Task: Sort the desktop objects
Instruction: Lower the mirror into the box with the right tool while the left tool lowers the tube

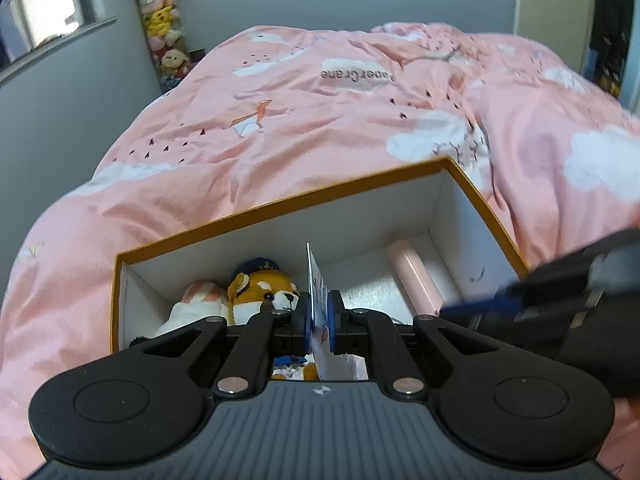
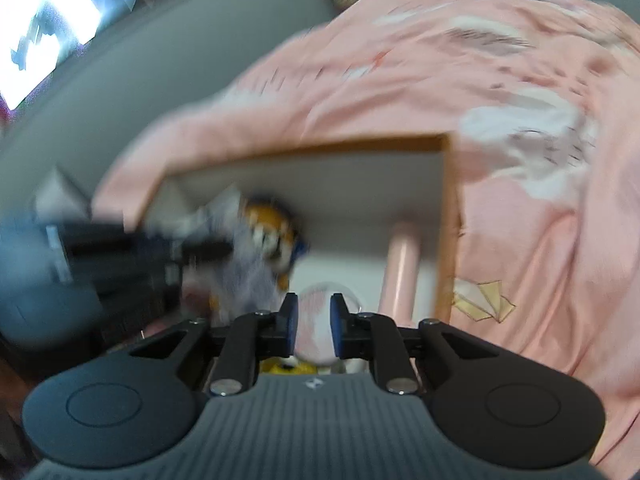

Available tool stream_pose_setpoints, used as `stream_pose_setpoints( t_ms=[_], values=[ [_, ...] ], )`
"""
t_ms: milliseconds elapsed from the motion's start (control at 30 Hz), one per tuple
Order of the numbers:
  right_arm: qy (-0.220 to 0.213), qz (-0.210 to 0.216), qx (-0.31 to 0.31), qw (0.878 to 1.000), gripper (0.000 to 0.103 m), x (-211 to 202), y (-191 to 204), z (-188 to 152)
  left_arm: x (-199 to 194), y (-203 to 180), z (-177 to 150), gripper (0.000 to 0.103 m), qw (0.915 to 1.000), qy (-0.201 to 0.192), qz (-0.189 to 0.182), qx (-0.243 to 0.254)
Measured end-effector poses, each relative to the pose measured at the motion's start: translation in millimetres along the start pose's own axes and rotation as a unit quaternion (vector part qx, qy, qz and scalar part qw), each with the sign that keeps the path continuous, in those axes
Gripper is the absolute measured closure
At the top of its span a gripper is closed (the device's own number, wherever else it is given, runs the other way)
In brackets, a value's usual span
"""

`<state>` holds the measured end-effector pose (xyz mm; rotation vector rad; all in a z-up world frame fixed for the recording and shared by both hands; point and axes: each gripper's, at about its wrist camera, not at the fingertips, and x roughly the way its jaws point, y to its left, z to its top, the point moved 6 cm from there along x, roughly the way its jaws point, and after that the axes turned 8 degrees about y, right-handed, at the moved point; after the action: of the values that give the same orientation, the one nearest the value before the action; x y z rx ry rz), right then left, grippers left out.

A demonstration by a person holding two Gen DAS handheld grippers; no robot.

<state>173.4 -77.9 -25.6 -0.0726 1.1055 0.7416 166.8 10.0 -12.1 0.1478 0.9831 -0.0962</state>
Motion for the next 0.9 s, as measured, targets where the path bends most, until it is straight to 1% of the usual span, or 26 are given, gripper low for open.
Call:
stream_pose_setpoints(
  t_ms=[100,167,200,300,367,467,567,667,800,867,900],
  values=[
    [0.042,-0.007,-0.033,0.999,0.088,17,8,2,-3,9,2,0.095,0.9995,-0.009,-0.012,-0.028],
    [0.065,-0.012,-0.046,0.997,0.083,29,12,4,-5,15,4,0.095,0.9988,-0.018,-0.016,-0.043],
    [0.076,-0.013,-0.053,0.996,0.082,34,13,4,-6,18,6,0.095,0.9984,-0.023,-0.016,-0.049],
    [0.104,0.003,-0.073,0.992,0.082,47,21,6,-8,25,9,0.095,0.9975,-0.031,-0.016,-0.061],
    [0.123,-0.002,-0.085,0.989,0.082,57,25,6,-7,31,9,0.095,0.9962,-0.031,-0.028,-0.076],
    [0.134,-0.01,-0.093,0.987,0.081,65,27,9,-6,39,8,0.095,0.993,-0.033,-0.047,-0.103],
    [0.139,-0.017,-0.107,0.984,0.081,72,32,11,-8,48,7,0.095,0.99,-0.04,-0.054,-0.125],
    [0.143,-0.008,-0.128,0.981,0.079,80,40,12,-10,57,9,0.095,0.9868,-0.046,-0.062,-0.142],
    [0.146,-0.037,-0.15,0.977,0.079,93,40,11,-12,61,11,0.095,0.9845,-0.049,-0.076,-0.15],
    [0.154,-0.042,-0.169,0.973,0.079,100,40,9,-12,62,11,0.095,0.9837,-0.051,-0.082,-0.151],
    [0.15,-0.041,-0.182,0.971,0.079,101,42,8,-12,62,11,0.095,0.9833,-0.052,-0.084,-0.153]
  ],
)
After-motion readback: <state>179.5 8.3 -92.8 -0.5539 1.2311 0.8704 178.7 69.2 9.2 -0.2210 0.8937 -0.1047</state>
